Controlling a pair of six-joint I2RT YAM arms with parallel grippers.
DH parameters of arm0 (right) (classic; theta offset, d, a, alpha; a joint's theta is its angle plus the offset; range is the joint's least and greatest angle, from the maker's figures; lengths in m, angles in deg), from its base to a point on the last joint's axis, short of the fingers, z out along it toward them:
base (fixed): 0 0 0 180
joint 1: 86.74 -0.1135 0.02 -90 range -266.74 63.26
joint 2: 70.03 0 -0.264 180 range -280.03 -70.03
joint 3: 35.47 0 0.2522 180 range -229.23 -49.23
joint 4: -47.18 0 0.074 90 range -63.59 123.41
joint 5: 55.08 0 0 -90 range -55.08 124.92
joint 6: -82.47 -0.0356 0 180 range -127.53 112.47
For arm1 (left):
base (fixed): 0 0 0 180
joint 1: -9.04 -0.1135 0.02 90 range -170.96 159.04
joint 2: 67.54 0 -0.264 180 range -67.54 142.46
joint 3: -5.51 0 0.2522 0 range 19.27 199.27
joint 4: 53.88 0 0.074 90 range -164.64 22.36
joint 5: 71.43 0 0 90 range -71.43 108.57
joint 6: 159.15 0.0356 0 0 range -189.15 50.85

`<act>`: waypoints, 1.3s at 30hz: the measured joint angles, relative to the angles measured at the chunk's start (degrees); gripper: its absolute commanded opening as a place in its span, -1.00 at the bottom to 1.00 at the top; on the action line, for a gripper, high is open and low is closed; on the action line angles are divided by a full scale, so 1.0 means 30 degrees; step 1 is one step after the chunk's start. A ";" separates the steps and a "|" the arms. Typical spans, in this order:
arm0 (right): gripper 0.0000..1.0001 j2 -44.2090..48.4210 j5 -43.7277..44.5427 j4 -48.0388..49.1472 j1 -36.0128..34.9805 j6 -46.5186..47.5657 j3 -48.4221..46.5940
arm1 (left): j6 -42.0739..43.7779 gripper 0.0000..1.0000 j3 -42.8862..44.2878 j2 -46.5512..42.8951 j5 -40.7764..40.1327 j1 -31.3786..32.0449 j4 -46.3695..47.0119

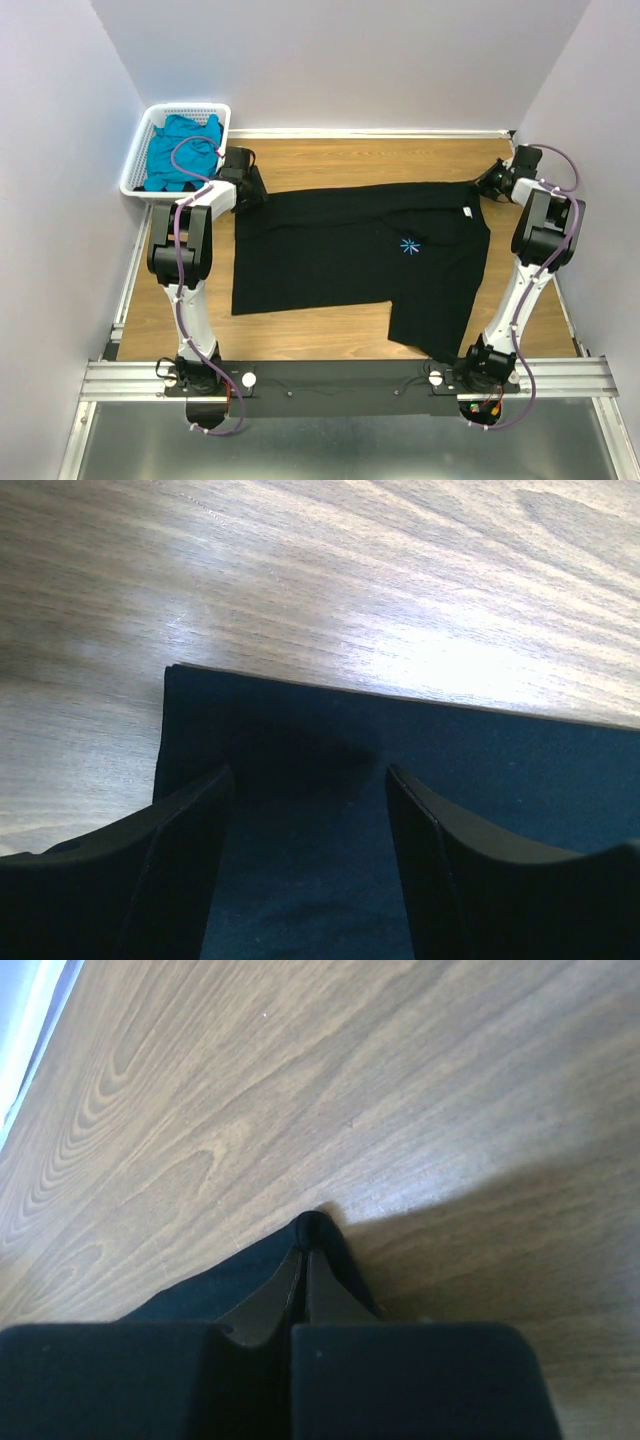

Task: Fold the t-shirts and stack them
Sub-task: Fold the tshirt

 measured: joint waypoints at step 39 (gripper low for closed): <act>-0.28 1.1927 0.9377 -0.5632 -1.3121 0.8466 1.0069 | 0.2885 0.91 -1.0936 -1.6881 -0.5340 0.3388 -0.0131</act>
